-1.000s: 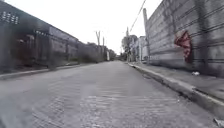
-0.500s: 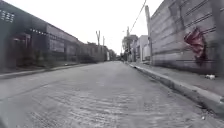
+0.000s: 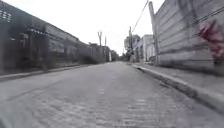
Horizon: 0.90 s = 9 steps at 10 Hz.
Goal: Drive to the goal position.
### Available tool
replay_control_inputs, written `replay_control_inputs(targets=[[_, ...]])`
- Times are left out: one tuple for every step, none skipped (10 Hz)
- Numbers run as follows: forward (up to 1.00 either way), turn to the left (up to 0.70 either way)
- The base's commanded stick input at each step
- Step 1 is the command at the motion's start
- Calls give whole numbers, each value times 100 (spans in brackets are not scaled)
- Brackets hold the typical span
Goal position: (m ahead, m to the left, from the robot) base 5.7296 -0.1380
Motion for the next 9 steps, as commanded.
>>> replay_control_inputs(targets=[[100,0],[100,0],[100,0],[100,0],[100,-40],[100,-40],[100,-40],[100,-31],[100,-8]])
